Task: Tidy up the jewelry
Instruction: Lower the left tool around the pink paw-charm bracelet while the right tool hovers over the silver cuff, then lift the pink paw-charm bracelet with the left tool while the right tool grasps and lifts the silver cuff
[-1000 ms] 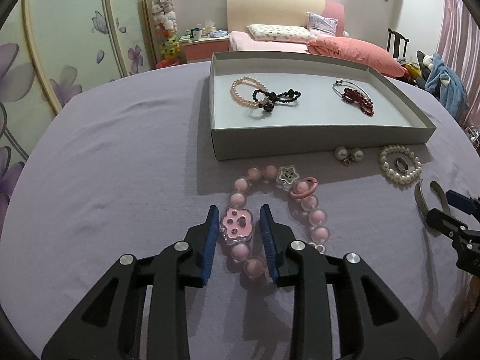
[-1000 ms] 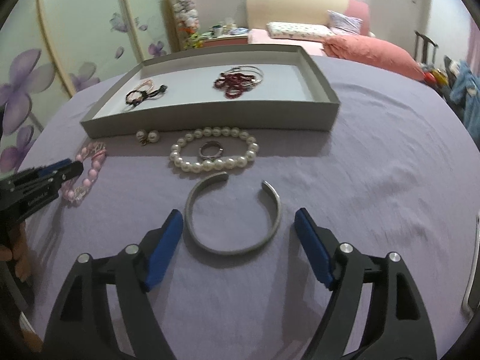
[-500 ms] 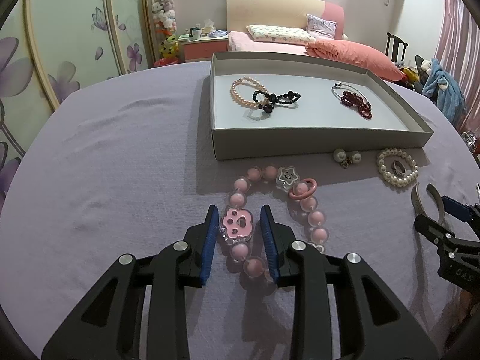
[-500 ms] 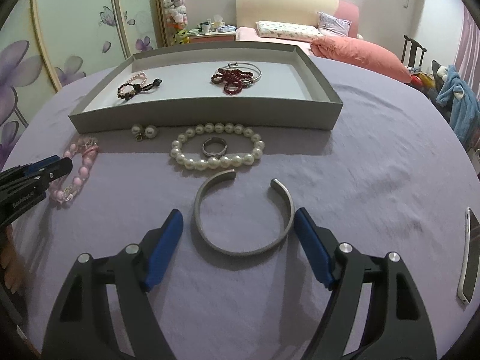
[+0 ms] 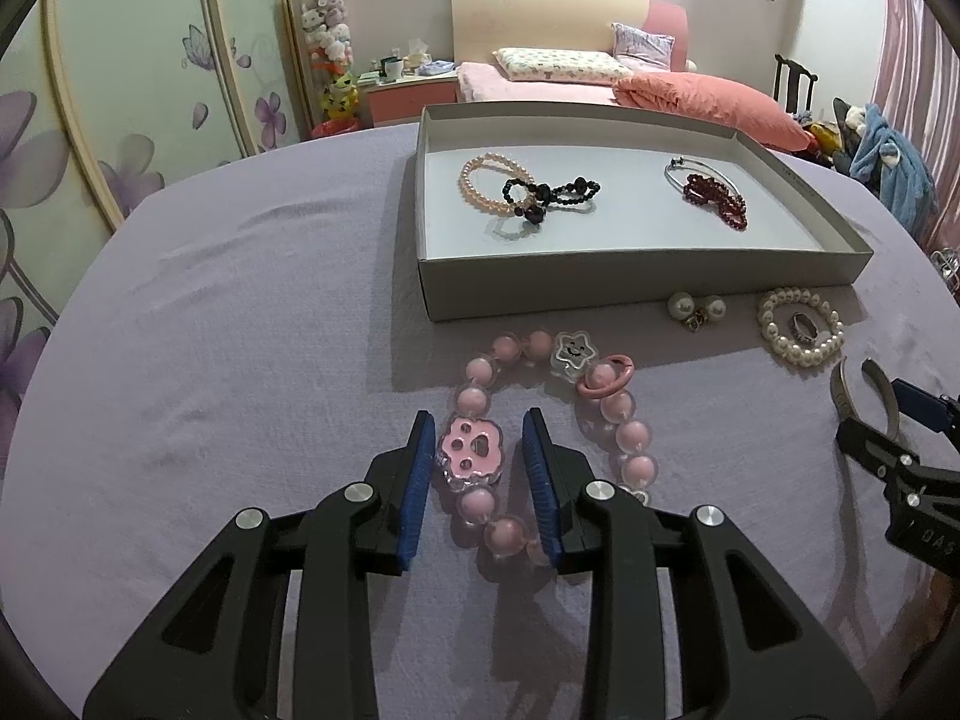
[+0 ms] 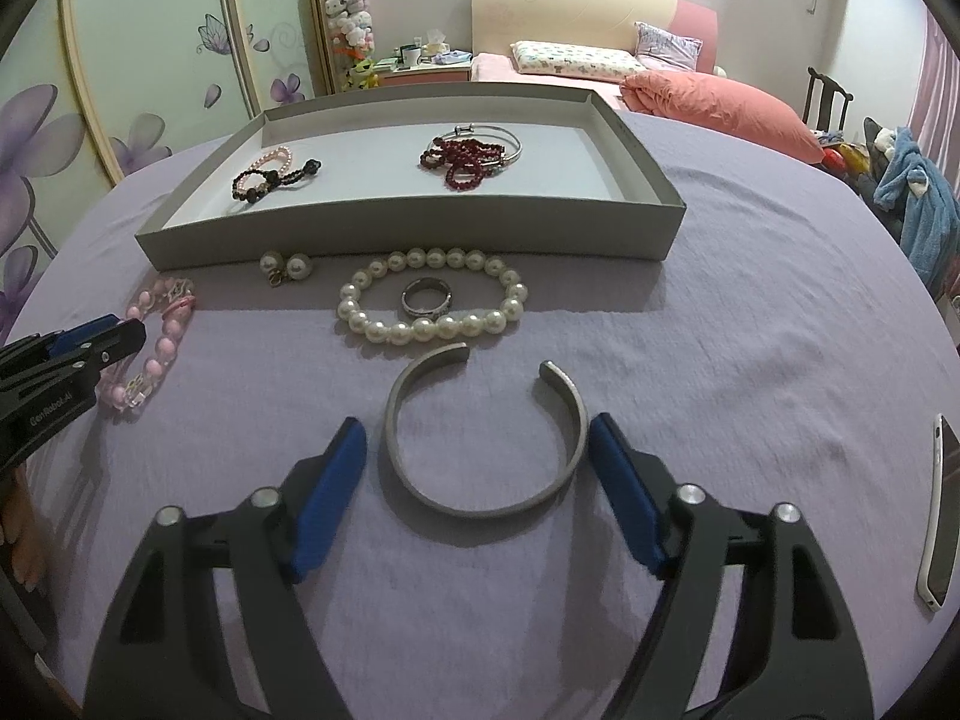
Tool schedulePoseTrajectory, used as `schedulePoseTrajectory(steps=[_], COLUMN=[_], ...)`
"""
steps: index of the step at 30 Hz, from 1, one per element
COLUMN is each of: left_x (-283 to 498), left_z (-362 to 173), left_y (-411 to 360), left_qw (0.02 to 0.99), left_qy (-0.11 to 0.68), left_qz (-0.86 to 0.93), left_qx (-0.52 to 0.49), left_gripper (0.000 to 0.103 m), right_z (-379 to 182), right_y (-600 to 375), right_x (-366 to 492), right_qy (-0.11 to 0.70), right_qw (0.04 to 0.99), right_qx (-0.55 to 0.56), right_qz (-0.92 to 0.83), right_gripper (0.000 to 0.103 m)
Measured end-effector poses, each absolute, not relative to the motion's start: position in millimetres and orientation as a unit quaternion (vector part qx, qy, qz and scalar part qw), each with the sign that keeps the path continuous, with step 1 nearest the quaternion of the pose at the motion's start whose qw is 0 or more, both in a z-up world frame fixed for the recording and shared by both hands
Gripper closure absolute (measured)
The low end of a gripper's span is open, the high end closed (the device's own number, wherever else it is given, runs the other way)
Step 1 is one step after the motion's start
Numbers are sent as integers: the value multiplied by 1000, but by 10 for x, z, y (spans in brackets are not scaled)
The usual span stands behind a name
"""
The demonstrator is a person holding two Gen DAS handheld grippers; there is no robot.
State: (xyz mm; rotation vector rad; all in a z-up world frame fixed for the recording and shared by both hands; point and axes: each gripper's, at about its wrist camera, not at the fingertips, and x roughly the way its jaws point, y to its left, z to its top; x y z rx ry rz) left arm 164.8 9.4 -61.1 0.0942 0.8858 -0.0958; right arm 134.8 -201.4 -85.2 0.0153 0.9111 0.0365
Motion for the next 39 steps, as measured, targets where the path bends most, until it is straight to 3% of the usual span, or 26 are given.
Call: schedulePoseTrajectory(steps=[3,11,22,39], left_x=[1644,1534,1276,982], left_z=[-604,-580,-287,117], left_y=[116,217,267,47], left_qw=[902,903,927,963], left_qy=[428,425,359,252], left_qz=[-44,-58,-92,-87], left_qx=[38,11,-50,-35], left_gripper=[79,79,79,79], right_z=[-853,-789,-460,-71], right_y=[-2060,-2197,-2111,-1873], right_x=[1342,1258,1098,853], right_qy=[440,417,330,206], right_qw=[898,908,943,978], right_qx=[7,36,26,1], right_qz=[29,31,36,38], right_gripper=[38,39,39,39])
